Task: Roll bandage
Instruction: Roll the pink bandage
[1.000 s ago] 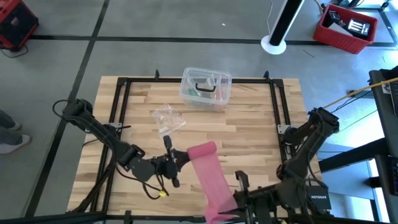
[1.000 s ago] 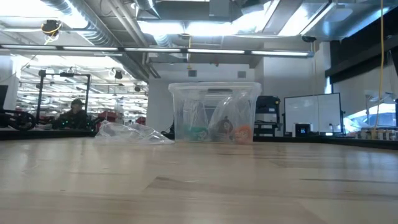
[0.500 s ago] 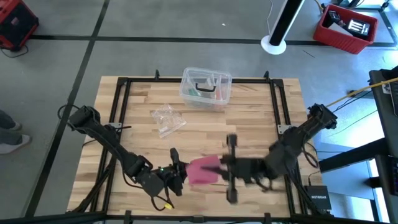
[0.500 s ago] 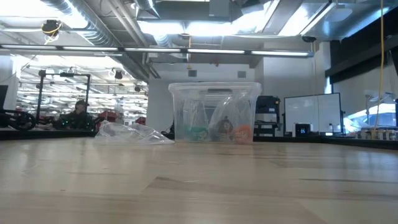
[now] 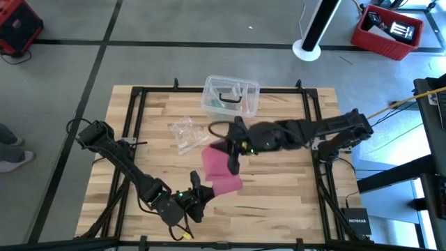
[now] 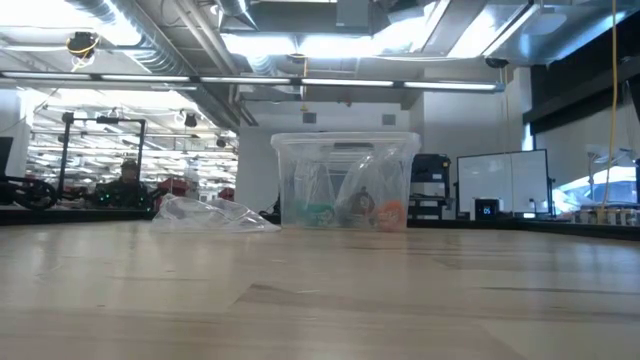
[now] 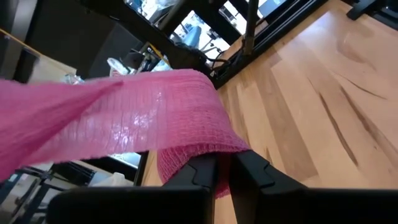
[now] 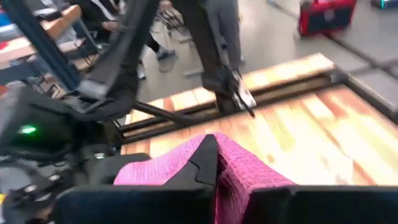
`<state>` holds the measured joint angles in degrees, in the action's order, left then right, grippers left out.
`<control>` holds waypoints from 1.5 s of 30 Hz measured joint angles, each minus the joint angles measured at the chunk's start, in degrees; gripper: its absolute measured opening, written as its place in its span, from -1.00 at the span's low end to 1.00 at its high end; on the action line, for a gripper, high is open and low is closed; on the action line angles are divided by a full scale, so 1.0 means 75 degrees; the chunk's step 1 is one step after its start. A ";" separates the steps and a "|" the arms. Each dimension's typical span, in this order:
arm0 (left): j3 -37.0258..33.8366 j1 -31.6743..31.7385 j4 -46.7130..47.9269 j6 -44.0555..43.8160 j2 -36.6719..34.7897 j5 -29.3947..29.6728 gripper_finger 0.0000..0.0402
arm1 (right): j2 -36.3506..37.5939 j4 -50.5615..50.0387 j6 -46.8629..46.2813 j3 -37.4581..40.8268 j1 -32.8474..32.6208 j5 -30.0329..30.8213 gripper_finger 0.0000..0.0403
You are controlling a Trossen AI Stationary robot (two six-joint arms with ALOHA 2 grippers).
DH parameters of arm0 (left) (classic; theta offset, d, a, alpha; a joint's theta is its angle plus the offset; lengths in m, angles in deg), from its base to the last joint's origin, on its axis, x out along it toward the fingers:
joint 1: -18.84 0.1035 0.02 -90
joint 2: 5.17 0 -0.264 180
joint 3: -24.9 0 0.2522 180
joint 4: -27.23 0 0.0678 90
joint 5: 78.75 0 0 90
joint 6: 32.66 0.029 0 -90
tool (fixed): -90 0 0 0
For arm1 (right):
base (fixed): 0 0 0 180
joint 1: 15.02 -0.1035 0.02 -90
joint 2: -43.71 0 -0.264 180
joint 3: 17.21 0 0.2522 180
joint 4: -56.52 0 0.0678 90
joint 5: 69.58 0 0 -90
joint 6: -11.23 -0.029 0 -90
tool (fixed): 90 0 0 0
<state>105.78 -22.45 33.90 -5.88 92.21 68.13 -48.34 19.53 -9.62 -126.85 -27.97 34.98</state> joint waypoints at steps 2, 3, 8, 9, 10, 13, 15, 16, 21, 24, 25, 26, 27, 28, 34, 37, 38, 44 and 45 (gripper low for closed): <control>0.0000 -0.0004 -0.0079 0.0010 0.0000 0.0013 -0.92 | 0.0000 -0.0327 -0.0327 -0.0003 0.0265 -0.0217 -0.92; 0.0000 -0.0004 -0.0106 0.0012 0.0000 0.0015 -0.92 | -0.0009 -0.0465 -0.0493 -0.0003 0.0382 -0.0294 -0.90; -0.0003 0.0013 -0.0094 0.0001 0.0000 0.0006 -0.92 | -0.0315 -0.1145 -0.0790 -0.0012 0.0848 -0.0855 -0.66; -0.0003 0.0009 -0.0100 -0.0051 0.0001 -0.0004 -0.92 | -0.0388 -0.1268 -0.0809 -0.0013 0.0909 -0.1037 -0.57; -0.0003 0.0008 -0.0099 -0.0108 0.0001 -0.0015 -0.92 | -0.0503 -0.1435 -0.0817 -0.0011 0.0961 -0.1184 -0.47; -0.0003 0.0005 -0.0062 -0.0338 0.0003 -0.0073 -0.92 | -0.0864 -0.1649 -0.1045 -0.0011 0.1128 -0.1594 -0.17; -0.0003 0.0005 -0.0050 -0.0577 0.0001 -0.0187 -0.92 | -0.1074 -0.1978 -0.1205 -0.0011 0.1261 -0.2138 0.01; -0.0003 0.0002 -0.0011 -0.0812 0.0003 -0.0229 -0.92 | -0.1183 -0.2144 -0.1225 -0.0009 0.1321 -0.2480 0.09; -0.0006 0.0005 0.0294 -0.2346 0.0003 -0.0421 -0.92 | -0.1361 -0.2633 -0.1493 0.0000 0.1448 -0.3363 0.37; -0.0006 0.0005 0.0297 -0.2960 0.0003 -0.0417 -0.92 | -0.1358 -0.2624 -0.1581 0.0000 0.1436 -0.3381 0.45; -0.0006 0.0005 0.0290 -0.3129 0.0003 -0.0412 -0.92 | -0.1358 -0.2629 -0.1585 0.0000 0.1436 -0.3424 0.46; -0.0006 0.0005 0.0279 -0.3250 0.0003 -0.0414 -0.92 | -0.1334 -0.2669 -0.1588 0.0000 0.1437 -0.3546 0.48; -0.0006 0.0005 0.0304 -0.3396 0.0003 -0.0411 -0.92 | -0.1298 -0.2720 -0.1586 0.0000 0.1442 -0.3711 0.49; -0.0006 0.0005 0.0323 -0.3559 0.0003 -0.0413 -0.92 | -0.1244 -0.2744 -0.1556 0.0000 0.1475 -0.3957 0.49; 0.0000 0.0134 0.0453 -0.4235 0.0003 -0.0555 -0.92 | -0.1007 -0.3118 -0.1473 -0.0315 0.1693 -0.4461 0.49; -0.0002 0.0220 0.0484 -0.4364 0.0003 -0.0778 -0.92 | -0.1003 -0.2962 -0.1826 -0.0364 0.1687 -0.3654 0.49; 0.0000 0.0240 0.0480 -0.4392 0.0003 -0.0864 -0.92 | -0.1003 -0.2906 -0.1825 -0.0367 0.1687 -0.3617 0.49; 0.0000 0.0255 0.0490 -0.4348 0.0003 -0.0938 -0.92 | -0.0940 -0.2657 -0.2383 -0.0373 0.1766 -0.3846 0.48; 0.0000 0.0255 0.0504 -0.4343 0.0003 -0.0972 -0.92 | -0.0889 -0.2612 -0.2457 -0.0376 0.1814 -0.3885 0.48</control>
<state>105.78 -20.53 37.68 -38.45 92.23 60.85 -55.00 -0.05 -28.05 -129.67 -14.37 5.84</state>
